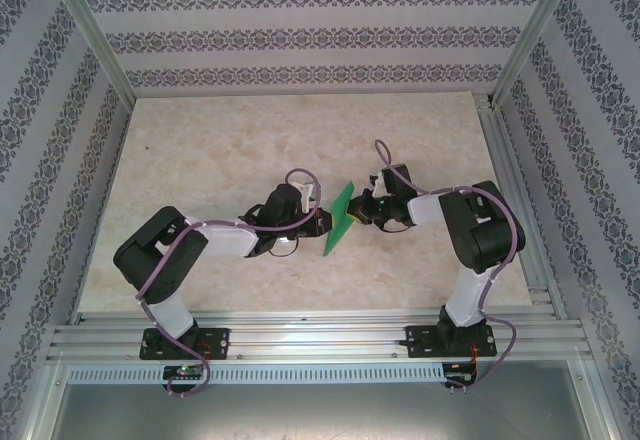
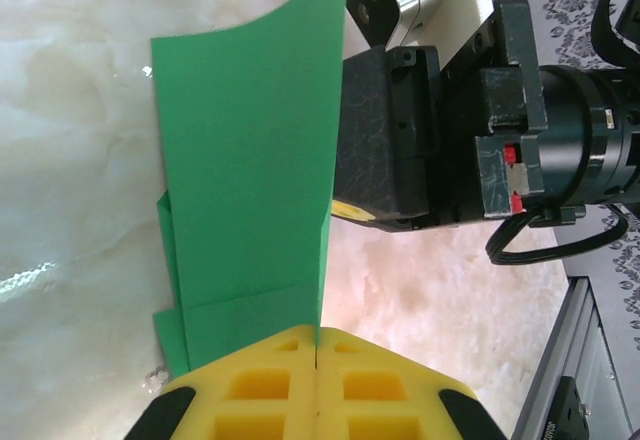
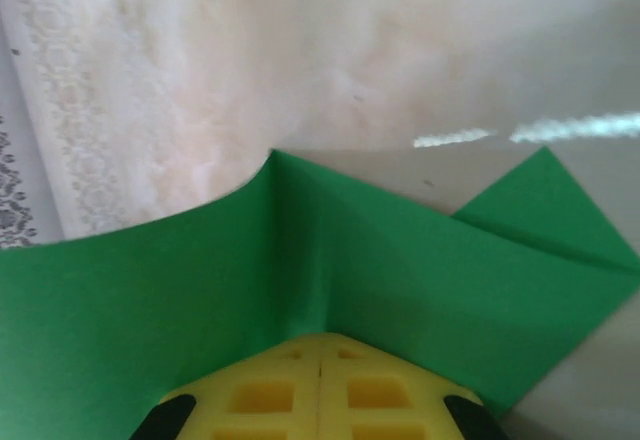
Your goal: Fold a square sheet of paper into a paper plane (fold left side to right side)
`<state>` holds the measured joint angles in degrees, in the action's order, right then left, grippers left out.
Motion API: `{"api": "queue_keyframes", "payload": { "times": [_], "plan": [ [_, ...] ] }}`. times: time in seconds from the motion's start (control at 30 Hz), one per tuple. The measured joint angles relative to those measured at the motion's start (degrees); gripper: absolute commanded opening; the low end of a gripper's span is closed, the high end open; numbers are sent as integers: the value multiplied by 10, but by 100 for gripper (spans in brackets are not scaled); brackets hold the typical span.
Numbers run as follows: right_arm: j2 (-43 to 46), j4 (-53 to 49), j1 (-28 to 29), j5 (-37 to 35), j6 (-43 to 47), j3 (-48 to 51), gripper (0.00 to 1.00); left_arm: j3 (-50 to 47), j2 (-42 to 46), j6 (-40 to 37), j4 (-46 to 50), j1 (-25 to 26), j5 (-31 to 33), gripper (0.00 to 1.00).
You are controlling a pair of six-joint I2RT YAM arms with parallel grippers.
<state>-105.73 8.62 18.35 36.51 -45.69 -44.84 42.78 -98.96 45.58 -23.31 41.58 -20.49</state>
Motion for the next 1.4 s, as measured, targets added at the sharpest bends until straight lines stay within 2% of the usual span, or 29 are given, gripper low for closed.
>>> {"api": "queue_keyframes", "payload": {
  "times": [0.33, 0.73, 0.9, 1.07, 1.23, 1.4],
  "plan": [
    [1, -16, 0, -7, 40, -5, 2, 3, -54, 11, -26, 0, -12, 2],
    [2, -27, 0, -7, 64, -9, 2, 30, -60, -7, 4, 0, -11, 5],
    [2, -29, 0, -7, 67, -9, 4, 54, -71, -22, 25, -3, -10, 6],
    [10, -38, -2, -9, 67, -9, 12, 57, -74, -31, 37, -3, -8, 6],
    [52, -89, -19, -10, 73, -11, 19, 57, -74, -34, 37, -3, -2, 6],
    [88, -118, -43, -12, 88, -25, 15, 57, -74, -35, 37, -3, -2, 6]
  ]
}}
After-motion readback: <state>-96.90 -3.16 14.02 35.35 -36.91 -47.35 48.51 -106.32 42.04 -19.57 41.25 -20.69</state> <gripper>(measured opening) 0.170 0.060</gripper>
